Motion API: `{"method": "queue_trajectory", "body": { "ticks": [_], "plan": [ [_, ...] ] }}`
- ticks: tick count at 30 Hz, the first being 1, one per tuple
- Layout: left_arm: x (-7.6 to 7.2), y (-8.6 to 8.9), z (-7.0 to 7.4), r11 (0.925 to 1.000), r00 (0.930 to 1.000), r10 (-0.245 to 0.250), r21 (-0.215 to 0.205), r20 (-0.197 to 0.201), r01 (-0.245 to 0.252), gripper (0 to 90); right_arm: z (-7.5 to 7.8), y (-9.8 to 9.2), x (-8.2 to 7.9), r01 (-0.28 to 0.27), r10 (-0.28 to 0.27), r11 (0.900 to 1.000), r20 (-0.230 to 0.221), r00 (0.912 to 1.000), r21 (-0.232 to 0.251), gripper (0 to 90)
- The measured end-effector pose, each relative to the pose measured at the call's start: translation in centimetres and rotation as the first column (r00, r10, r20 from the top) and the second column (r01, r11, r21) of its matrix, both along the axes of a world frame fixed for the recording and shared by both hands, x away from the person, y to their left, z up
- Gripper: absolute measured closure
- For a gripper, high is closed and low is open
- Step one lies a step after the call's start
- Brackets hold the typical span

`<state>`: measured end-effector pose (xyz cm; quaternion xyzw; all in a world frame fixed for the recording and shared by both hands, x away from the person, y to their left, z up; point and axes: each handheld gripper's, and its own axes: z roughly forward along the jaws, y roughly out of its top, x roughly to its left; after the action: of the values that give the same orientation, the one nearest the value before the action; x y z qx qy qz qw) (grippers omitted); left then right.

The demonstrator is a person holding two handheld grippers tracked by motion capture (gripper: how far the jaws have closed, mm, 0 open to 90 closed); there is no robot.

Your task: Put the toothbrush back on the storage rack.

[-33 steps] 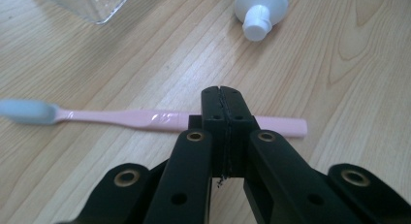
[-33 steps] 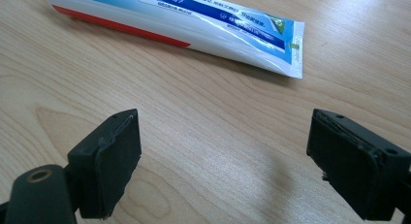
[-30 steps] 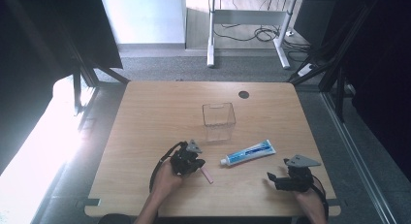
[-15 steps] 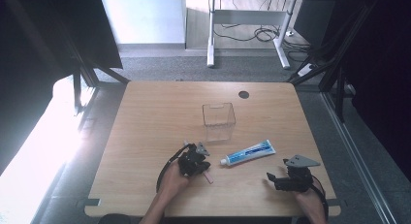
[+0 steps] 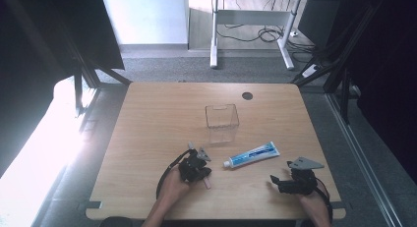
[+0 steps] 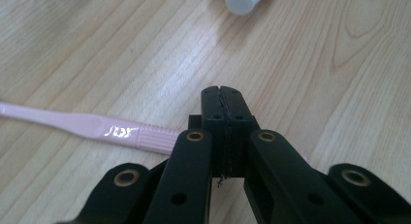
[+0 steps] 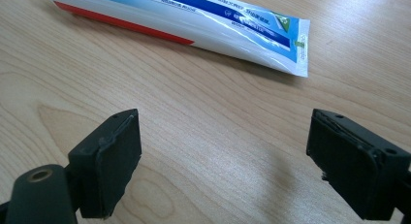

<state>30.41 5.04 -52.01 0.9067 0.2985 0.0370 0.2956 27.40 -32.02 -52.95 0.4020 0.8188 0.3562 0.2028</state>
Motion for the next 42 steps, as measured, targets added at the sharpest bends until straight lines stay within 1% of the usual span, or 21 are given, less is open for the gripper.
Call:
{"method": "queue_trajectory", "body": {
  "ticks": [3,8,13,14,16,18,22,25,27,32,33,35,36,37,38,42],
  "plan": [
    [-0.3,0.6,0.0,1.0000,1.0000,0.008,0.004,0.000,-0.008,89.4,0.0,0.0,0.0,-0.002,0.002,1.000,0.001,1.0000,-0.002,13.0],
    [-0.7,1.7,-0.2,0.9996,0.9996,0.028,-0.010,-0.011,-0.028,89.4,0.0,0.0,0.0,-0.002,0.002,1.000,0.001,1.0000,0.001,13.1],
    [-1.0,3.0,-0.1,0.9990,0.9989,0.045,-0.004,-0.015,-0.046,89.3,-0.1,0.1,0.0,-0.004,0.004,1.000,-0.002,1.0000,-0.001,13.1],
    [-1.0,3.0,-0.1,0.9990,0.9989,0.045,-0.004,-0.015,-0.046,89.4,-0.1,0.1,0.0,-0.004,0.004,1.000,-0.002,1.0000,-0.001,13.1],
    [-1.0,3.5,0.1,0.9985,0.9984,0.055,-0.004,-0.016,-0.055,89.4,-0.1,0.1,0.0,-0.004,0.004,1.000,-0.003,1.0000,-0.001,13.2],
    [-1.0,3.7,0.1,0.9983,0.9982,0.058,-0.003,-0.017,-0.058,89.4,-0.1,0.1,0.0,-0.004,0.004,1.000,-0.003,1.0000,-0.002,13.2],
    [-1.0,4.8,0.3,0.9967,0.9966,0.081,-0.004,-0.015,-0.081,89.3,-0.1,0.1,0.1,-0.005,0.005,1.000,-0.004,1.0000,-0.004,13.3],
    [-0.9,5.2,0.3,0.9962,0.9961,0.087,-0.004,-0.018,-0.087,89.4,-0.1,0.1,0.1,-0.004,0.004,1.000,-0.003,1.0000,-0.004,13.3],
    [-0.9,5.9,0.3,0.9952,0.9951,0.097,0.004,-0.015,-0.097,89.4,-0.1,0.1,0.1,-0.004,0.004,1.000,-0.003,1.0000,-0.004,13.3],
    [-0.9,6.6,0.3,0.9940,0.9939,0.110,0.007,-0.014,-0.109,89.3,-0.1,0.1,0.1,-0.005,0.005,1.000,-0.003,1.0000,-0.005,13.4],
    [-0.9,6.9,0.4,0.9937,0.9937,0.112,0.009,-0.007,-0.112,89.3,-0.1,0.1,0.1,-0.005,0.005,1.000,-0.003,1.0000,-0.005,13.4],
    [-0.8,7.4,0.5,0.9922,0.9922,0.124,0.011,-0.009,-0.124,89.2,-0.1,0.1,0.1,-0.004,0.004,1.000,-0.003,1.0000,-0.005,13.4],
    [-0.7,8.0,0.5,0.9910,0.9911,0.133,0.017,-0.007,-0.133,89.2,-0.1,0.1,0.1,-0.004,0.004,1.000,-0.003,1.0000,-0.004,13.4],
    [-0.7,8.0,0.5,0.9910,0.9911,0.133,0.017,-0.007,-0.133,89.2,-0.1,0.1,0.1,-0.004,0.004,1.000,-0.003,1.0000,-0.004,13.4],
    [-0.6,8.5,0.5,0.9896,0.9896,0.143,0.012,-0.010,-0.143,89.3,-0.1,0.1,0.1,-0.004,0.003,1.000,-0.003,1.0000,-0.004,13.4],
    [-0.6,8.8,0.6,0.9896,0.9897,0.143,0.014,-0.009,-0.143,89.4,-0.1,0.1,0.1,-0.004,0.004,1.000,-0.002,1.0000,-0.005,13.4]
  ]
}}
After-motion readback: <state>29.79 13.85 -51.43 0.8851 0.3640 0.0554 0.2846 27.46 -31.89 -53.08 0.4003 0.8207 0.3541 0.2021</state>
